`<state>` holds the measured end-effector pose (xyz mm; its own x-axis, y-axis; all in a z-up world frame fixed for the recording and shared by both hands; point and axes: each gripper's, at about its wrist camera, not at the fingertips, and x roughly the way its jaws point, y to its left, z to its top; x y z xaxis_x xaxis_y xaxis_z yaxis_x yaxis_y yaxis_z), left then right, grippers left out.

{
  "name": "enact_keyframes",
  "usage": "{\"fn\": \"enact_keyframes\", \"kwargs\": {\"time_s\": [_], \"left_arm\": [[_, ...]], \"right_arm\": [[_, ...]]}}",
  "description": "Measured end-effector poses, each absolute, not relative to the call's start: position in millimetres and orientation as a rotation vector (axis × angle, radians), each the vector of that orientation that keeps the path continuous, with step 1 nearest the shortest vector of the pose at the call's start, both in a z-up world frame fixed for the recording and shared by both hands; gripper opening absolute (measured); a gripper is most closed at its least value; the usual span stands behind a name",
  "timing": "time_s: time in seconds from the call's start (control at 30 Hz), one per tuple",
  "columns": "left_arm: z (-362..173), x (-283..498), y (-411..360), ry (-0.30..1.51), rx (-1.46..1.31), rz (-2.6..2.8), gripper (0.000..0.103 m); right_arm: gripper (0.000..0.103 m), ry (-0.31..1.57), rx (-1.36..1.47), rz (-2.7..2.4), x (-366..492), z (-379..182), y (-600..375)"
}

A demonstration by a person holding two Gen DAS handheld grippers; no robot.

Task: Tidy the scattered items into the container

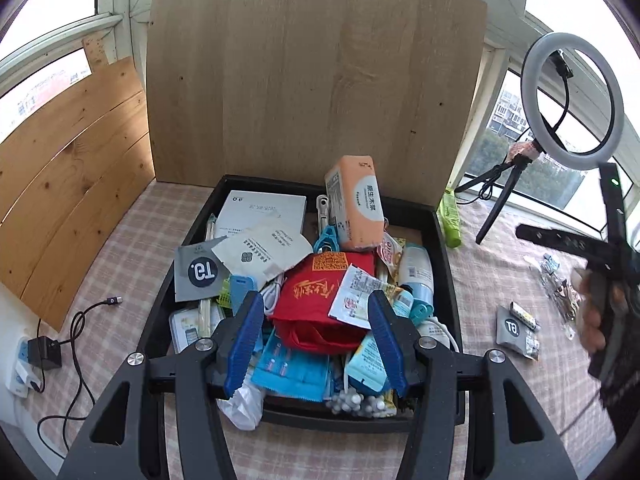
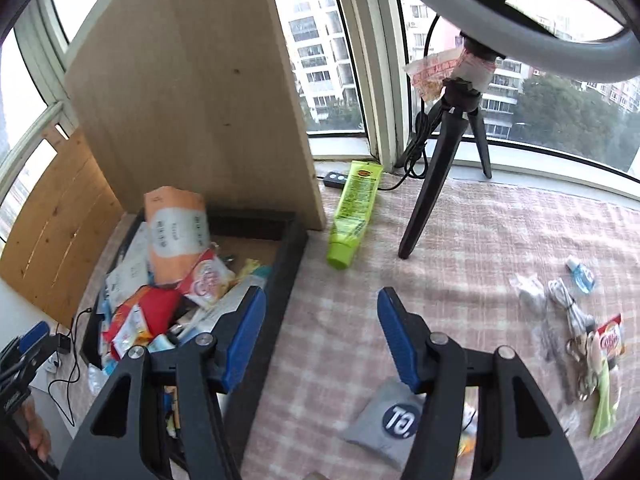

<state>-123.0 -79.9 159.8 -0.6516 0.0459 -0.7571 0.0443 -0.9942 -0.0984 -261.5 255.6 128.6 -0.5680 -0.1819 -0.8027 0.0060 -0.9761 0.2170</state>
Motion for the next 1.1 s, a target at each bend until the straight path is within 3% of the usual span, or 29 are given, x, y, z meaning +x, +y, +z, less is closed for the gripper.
{"fn": "enact_keyframes", "kwargs": {"time_s": [0.07,0.43,1.1], "left_arm": [[159,-121,-82,-0.178,-1.313,2.844,0.052],[159,-123,-107,-0.187,-1.329,2.894,0.052],[138,-133,-124,-0.259,-1.413,2.866,0.052]], "right_arm": [[0.04,-0.235,1.443,-2.683,-281,121,255],[0.04,-0.193,1.601,-2.611,-365,65,241],[0.044,-0.257,1.672,-2.574,-403,28,253]]}}
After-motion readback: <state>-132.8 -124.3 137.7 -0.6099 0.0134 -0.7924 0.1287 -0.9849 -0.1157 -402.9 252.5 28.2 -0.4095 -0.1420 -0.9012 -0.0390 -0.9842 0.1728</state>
